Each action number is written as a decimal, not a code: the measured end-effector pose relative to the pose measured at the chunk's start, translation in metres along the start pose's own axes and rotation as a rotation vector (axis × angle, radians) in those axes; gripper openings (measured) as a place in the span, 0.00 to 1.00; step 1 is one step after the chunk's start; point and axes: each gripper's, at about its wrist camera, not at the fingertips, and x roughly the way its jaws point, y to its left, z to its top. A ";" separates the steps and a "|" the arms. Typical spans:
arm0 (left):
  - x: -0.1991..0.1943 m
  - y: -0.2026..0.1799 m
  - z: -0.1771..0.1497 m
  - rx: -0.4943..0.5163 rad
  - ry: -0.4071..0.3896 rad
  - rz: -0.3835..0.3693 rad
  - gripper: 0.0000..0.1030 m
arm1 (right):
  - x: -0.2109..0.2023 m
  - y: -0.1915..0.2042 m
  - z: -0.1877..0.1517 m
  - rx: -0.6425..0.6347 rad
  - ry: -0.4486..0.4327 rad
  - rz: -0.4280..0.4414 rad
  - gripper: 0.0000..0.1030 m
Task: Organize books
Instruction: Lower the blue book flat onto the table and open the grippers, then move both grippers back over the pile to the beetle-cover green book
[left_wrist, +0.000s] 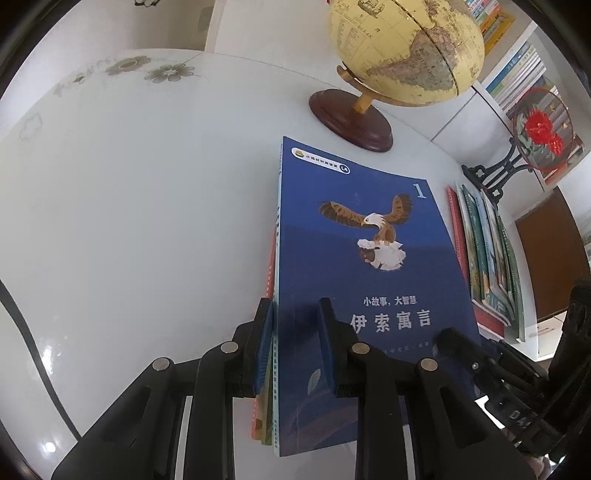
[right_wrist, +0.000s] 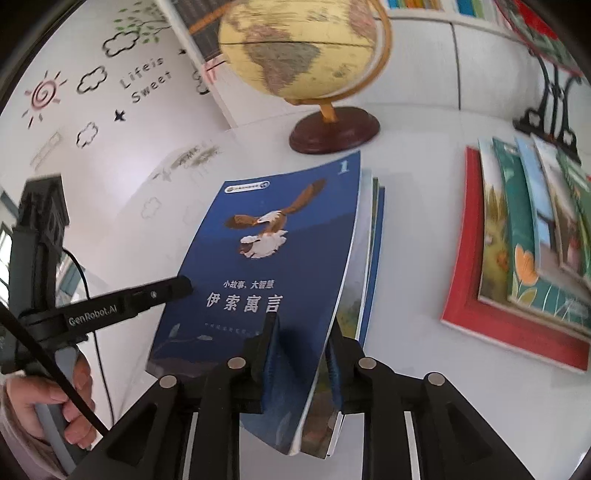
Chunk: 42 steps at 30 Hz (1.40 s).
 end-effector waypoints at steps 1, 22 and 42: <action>0.000 -0.001 0.000 0.007 0.002 0.006 0.23 | 0.000 -0.002 0.000 0.018 0.009 0.011 0.33; -0.013 -0.090 0.026 0.020 -0.025 0.040 0.40 | -0.102 -0.101 0.006 0.118 -0.180 -0.134 0.61; 0.071 -0.308 -0.025 0.179 0.104 -0.132 0.40 | -0.186 -0.289 -0.024 0.293 -0.290 -0.128 0.66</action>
